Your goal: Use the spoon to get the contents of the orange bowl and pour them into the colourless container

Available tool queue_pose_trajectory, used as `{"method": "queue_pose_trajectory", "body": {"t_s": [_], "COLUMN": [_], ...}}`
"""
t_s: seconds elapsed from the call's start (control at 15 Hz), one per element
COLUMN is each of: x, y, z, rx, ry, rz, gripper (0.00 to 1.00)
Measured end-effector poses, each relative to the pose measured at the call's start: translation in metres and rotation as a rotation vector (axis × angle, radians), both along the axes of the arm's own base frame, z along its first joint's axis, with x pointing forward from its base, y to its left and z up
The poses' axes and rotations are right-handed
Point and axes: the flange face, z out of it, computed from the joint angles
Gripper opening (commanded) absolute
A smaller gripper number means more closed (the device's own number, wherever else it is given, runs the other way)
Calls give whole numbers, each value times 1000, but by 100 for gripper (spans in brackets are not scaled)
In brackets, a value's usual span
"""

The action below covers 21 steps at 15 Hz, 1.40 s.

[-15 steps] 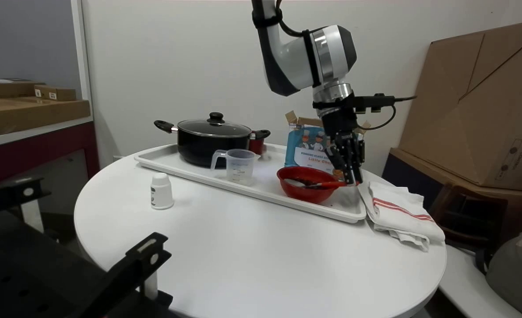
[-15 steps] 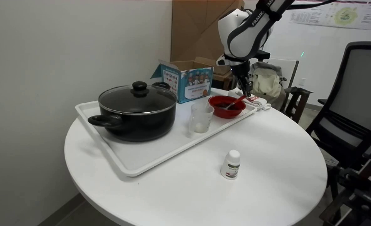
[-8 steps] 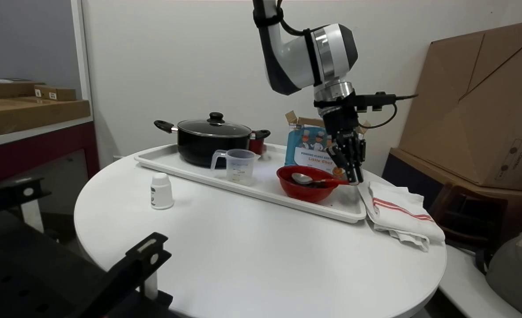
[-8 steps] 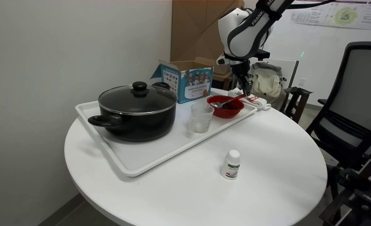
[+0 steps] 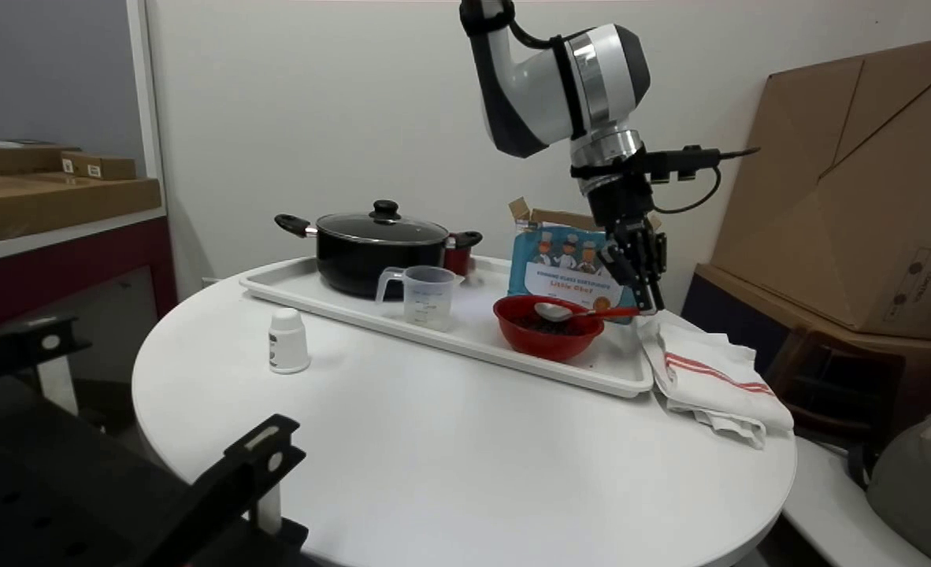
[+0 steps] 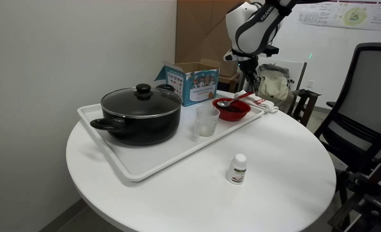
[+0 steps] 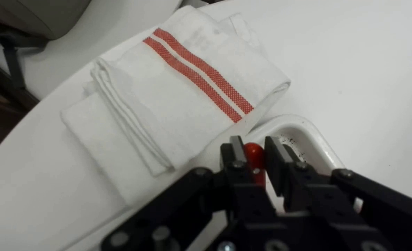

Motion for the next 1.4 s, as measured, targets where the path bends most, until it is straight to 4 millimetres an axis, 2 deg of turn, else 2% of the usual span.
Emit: {"method": "queue_pose_trajectory", "body": {"t_s": [0.33, 0.53, 0.87, 1.4], "x": [13, 9, -13, -39], "y": [9, 17, 13, 29], "z": [48, 61, 52, 37], "rx": [-94, -181, -327, -443], "ry": [-28, 6, 82, -59], "rz": [103, 196, 317, 385], "gripper": [9, 9, 9, 9]}}
